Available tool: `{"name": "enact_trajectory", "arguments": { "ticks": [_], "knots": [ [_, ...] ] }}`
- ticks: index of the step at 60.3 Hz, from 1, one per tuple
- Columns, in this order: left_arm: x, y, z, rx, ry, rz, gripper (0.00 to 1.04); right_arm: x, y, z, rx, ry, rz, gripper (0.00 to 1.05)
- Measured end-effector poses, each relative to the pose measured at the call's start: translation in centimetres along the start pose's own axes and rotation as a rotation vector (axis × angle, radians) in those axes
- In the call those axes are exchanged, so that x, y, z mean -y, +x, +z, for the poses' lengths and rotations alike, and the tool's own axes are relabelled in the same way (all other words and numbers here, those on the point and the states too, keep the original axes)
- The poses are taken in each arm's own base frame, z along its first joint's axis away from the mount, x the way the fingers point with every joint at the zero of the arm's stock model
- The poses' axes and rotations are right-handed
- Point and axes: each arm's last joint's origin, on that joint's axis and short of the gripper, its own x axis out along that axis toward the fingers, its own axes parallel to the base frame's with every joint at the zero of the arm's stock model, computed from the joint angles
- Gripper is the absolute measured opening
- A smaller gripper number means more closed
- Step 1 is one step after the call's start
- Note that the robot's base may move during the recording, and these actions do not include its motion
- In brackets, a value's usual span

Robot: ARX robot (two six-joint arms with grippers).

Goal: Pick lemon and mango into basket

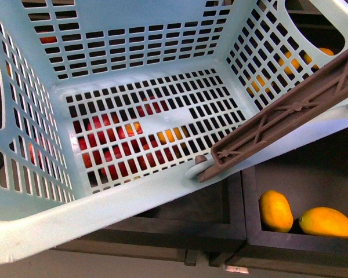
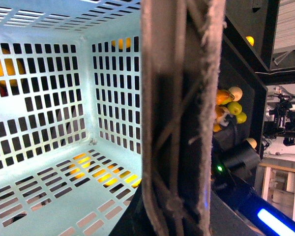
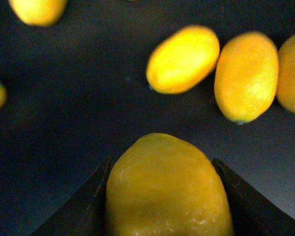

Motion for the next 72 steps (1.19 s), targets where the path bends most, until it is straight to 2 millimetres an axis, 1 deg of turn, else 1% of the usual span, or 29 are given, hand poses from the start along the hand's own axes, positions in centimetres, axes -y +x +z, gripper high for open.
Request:
{"name": "enact_trajectory", "arguments": {
  "ticks": [1,2,4,5,7,8,9,10,11,14,17,18,22,30,39,50,58,67,72],
  "knots": [
    [0.0,0.0,0.0,0.000,0.000,0.000,0.06,-0.1,-0.6,0.2,0.009,-0.001,0.009,0.50],
    [0.0,0.0,0.0,0.000,0.000,0.000,0.06,-0.1,-1.6,0.5,0.025,-0.002,0.026,0.50],
    [0.0,0.0,0.0,0.000,0.000,0.000,0.06,-0.3,-2.7,0.8,0.043,-0.004,0.038,0.50],
    [0.0,0.0,0.0,0.000,0.000,0.000,0.06,-0.4,-3.7,1.0,0.059,-0.004,0.060,0.50],
    [0.0,0.0,0.0,0.000,0.000,0.000,0.06,-0.6,-4.8,1.2,0.075,-0.004,0.077,0.50],
    [0.0,0.0,0.0,0.000,0.000,0.000,0.06,-0.7,-5.8,1.3,0.089,-0.003,0.094,0.50],
    [0.0,0.0,0.0,0.000,0.000,0.000,0.06,-0.8,-6.3,1.4,0.096,-0.004,0.102,0.50],
    [0.0,0.0,0.0,0.000,0.000,0.000,0.06,-1.0,-7.3,1.5,0.108,-0.004,0.119,0.50],
    [0.0,0.0,0.0,0.000,0.000,0.000,0.06,-1.1,-7.8,1.6,0.114,-0.004,0.128,0.50],
    [0.0,0.0,0.0,0.000,0.000,0.000,0.06,-1.7,-10.1,1.9,0.147,-0.002,0.168,0.50],
    [0.0,0.0,0.0,0.000,0.000,0.000,0.06,-2.7,-12.7,1.5,0.165,0.011,0.226,0.50],
    [0.0,0.0,0.0,0.000,0.000,0.000,0.06,-2.8,-13.1,1.5,0.168,0.011,0.234,0.50],
    [0.0,0.0,0.0,-0.001,0.000,0.000,0.06,-4.3,-16.0,1.1,0.200,0.032,0.305,0.50],
    [0.0,0.0,0.0,0.000,0.000,0.000,0.06,-6.7,-19.3,1.1,0.262,0.053,0.381,0.50],
    [0.0,0.0,0.0,0.000,0.000,0.000,0.06,-9.6,-21.9,1.4,0.327,0.077,0.468,0.50],
    [0.0,0.0,0.0,0.000,0.000,0.000,0.06,-12.2,-24.0,0.6,0.328,0.092,0.560,0.50],
    [0.0,0.0,0.0,-0.001,0.000,0.000,0.06,-13.6,-24.3,-0.1,0.322,0.076,0.587,0.50],
    [0.0,0.0,0.0,0.000,0.000,0.000,0.06,-15.3,-24.0,-1.2,0.290,0.050,0.603,0.50],
    [0.0,0.0,0.0,0.000,0.000,0.000,0.06,-16.6,-23.8,-2.0,0.269,0.019,0.617,0.50]
  ]
}}
